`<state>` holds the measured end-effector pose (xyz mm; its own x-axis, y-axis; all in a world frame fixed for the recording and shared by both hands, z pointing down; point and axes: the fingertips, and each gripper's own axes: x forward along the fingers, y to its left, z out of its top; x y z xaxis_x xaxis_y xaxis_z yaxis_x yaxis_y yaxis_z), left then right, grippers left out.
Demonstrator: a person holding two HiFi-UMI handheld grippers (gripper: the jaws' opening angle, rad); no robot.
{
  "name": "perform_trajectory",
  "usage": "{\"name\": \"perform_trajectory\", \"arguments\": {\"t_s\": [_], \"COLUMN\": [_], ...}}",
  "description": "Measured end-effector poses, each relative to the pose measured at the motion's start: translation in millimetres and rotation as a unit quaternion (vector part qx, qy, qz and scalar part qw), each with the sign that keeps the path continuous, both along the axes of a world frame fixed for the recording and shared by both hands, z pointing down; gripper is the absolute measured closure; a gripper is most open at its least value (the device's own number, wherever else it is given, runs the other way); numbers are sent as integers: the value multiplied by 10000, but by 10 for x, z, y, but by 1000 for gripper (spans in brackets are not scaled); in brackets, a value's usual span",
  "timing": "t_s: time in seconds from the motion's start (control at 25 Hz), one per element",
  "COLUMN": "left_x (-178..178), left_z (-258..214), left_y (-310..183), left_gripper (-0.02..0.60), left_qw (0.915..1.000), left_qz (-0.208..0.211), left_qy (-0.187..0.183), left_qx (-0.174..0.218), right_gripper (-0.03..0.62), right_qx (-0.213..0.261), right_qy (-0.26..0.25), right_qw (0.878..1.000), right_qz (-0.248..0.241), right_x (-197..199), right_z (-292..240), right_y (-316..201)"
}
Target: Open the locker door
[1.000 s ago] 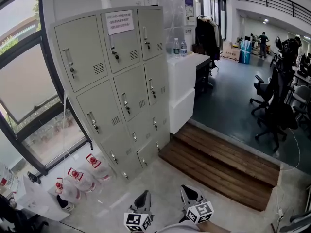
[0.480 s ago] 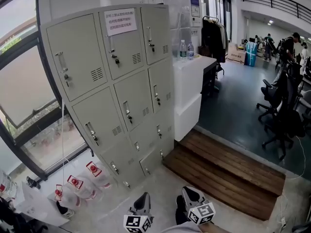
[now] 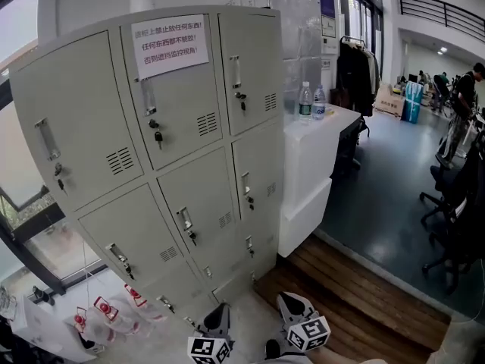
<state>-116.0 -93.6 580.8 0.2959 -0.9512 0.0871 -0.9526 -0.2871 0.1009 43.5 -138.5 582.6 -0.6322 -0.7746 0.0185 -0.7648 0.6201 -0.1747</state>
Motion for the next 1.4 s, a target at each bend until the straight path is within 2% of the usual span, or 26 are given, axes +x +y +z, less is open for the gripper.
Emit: {"name": "perform_trajectory", "arguments": {"t_s": [0.16,0.32,0.52,0.84,0.88,0.92,0.96,1.4], "left_x": [148,106,-78,-342,-365,-389,-413,-578], "left_z": [-187,-202,-212,-260,-253,-243,-231,-167], "left_y": [-749,-1170,-1523,-1796,-1813,-1826,-1837,-1810], "left_gripper": [579,579,578,580,580,580,578,578], "left_qw": [9998,9997,9996,9996,9996,9997,9997,9994], "left_qz": [5,-35,-159,15,44,71,98,322], "left_qy": [-54,-223,-233,-266,-259,-248,-236,-107], "left_qx": [204,97,52,70,61,47,31,-20], "right_gripper": [582,582,581,577,538,417,385,379], "right_qx": [143,43,-141,-129,-151,-191,-229,-84], "right_qy": [36,-64,-20,22,23,17,11,41], "right_qw": [9998,9999,9999,9999,9999,9998,9997,10000], "right_qz": [-138,-105,-53,-62,-78,-93,-93,18], "right_x": [41,32,-26,-392,-434,-471,-503,-628], "right_z": [-151,-139,-57,-120,-122,-122,-126,-645], "right_y": [-836,-1329,-1670,-1894,-1910,-1924,-1940,-2266]}}
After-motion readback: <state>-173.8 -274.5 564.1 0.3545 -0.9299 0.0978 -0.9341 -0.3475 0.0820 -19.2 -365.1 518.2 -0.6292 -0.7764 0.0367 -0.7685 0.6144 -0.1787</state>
